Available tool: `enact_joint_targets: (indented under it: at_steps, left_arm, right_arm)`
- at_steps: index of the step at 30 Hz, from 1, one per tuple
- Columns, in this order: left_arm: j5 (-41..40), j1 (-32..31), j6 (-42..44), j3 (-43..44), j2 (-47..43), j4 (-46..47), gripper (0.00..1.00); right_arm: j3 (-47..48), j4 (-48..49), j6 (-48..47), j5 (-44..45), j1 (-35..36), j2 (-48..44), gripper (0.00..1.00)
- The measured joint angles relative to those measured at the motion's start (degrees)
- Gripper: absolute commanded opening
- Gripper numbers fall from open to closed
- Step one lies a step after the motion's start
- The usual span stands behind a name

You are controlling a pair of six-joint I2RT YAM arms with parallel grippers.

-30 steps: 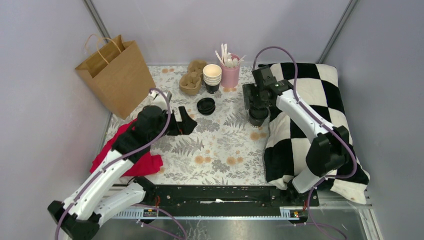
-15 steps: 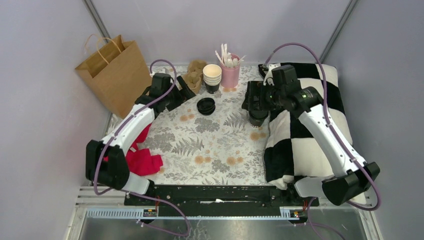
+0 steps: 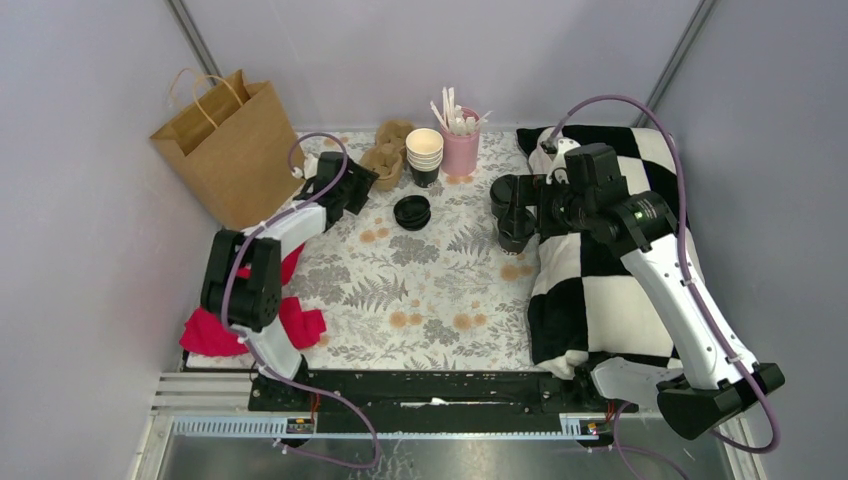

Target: Pack the takeout coffee

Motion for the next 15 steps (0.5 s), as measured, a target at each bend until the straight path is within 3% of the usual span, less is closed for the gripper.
enact_joint_targets:
  at_steps: [3, 15]
  left_arm:
    - [0.87, 0.72, -1.66, 0.07, 4.57, 2.40, 0.49]
    - [3.02, 2.32, -4.59, 0.39, 9.99, 9.31, 0.43]
  right_arm:
    - [-0.26, 0.09, -0.44, 0.85, 0.00, 0.04, 1.00]
    - [1.16, 0.07, -3.17, 2.38, 0.00, 4.17, 1.00]
